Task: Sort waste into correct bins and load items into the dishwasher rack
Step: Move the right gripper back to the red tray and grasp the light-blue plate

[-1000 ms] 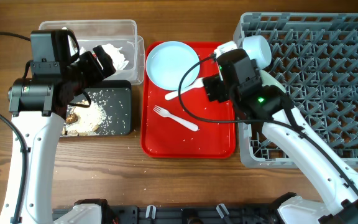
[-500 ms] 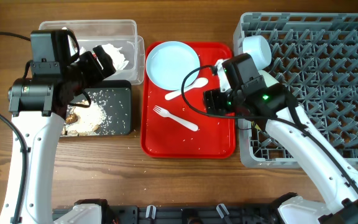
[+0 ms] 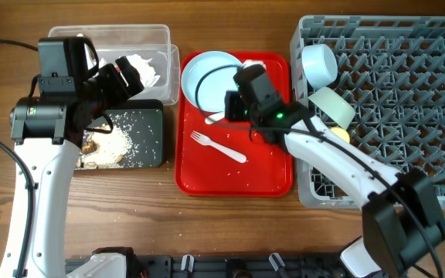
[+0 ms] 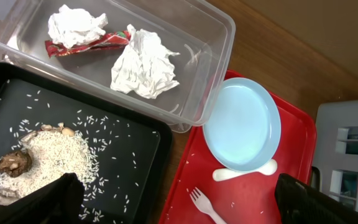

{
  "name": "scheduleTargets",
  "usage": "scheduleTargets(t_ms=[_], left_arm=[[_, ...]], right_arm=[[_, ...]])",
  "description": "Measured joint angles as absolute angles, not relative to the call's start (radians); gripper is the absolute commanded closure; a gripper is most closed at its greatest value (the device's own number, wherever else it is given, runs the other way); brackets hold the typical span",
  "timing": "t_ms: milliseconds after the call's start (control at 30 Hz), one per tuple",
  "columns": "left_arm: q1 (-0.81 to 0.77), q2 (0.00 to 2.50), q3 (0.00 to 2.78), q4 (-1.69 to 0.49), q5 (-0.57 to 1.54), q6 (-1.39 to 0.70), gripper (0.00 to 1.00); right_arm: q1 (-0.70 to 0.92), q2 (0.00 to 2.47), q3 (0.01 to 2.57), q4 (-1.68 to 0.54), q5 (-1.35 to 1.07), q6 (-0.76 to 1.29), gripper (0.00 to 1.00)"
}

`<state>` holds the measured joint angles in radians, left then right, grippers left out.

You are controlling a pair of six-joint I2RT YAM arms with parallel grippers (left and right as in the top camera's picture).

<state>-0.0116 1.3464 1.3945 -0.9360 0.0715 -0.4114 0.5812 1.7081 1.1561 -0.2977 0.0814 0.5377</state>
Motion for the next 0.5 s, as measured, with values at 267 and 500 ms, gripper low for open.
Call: scheduleTargets(t_ms=[267, 500], left_arm=[[-0.012, 1.346, 1.394, -0.936, 0.072, -0.412, 0.00], [-0.012, 1.346, 1.394, -0.936, 0.072, -0.411, 0.00]], right_arm=[[0.416, 1.911, 1.193, -0.232, 0.081, 0.632, 0.50], [0.416, 2.044, 1.369, -0.211, 0.037, 0.619, 0.58]])
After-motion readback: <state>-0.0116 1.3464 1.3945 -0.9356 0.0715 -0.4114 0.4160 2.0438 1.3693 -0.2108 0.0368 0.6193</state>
